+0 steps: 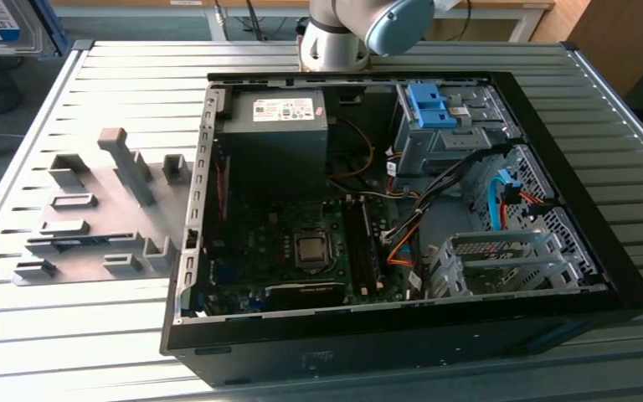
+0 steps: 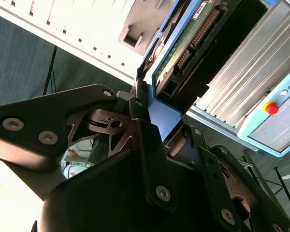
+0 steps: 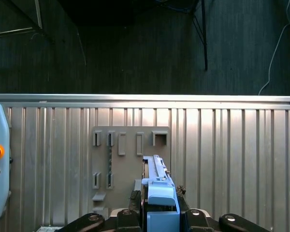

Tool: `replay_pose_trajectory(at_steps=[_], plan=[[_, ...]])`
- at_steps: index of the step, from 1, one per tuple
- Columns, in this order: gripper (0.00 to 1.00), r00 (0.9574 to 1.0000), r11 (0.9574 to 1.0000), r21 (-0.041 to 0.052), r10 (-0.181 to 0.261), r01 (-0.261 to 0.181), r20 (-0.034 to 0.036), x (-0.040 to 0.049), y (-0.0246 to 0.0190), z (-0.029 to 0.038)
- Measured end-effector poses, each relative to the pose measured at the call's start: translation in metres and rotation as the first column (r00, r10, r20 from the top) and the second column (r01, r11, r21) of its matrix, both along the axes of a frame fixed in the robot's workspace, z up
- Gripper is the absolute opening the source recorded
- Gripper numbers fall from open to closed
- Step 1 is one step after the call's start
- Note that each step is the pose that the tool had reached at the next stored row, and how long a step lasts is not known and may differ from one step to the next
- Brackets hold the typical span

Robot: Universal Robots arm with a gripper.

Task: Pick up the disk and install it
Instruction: 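Pick up the disk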

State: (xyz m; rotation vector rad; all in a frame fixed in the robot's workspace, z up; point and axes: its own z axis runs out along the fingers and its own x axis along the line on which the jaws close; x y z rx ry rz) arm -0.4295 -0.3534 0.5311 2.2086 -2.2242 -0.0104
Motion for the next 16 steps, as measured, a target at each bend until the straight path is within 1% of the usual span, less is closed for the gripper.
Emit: replay_pose_trajectory(at_steps=[8, 16], plan=[[0.37, 1.0, 1.0, 0.0, 0.0, 0.0, 0.0, 0.0024, 0.0, 0.0], [0.37, 1.0, 1.0, 0.0, 0.0, 0.0, -0.0001, 0.0068, 0.0, 0.0]])
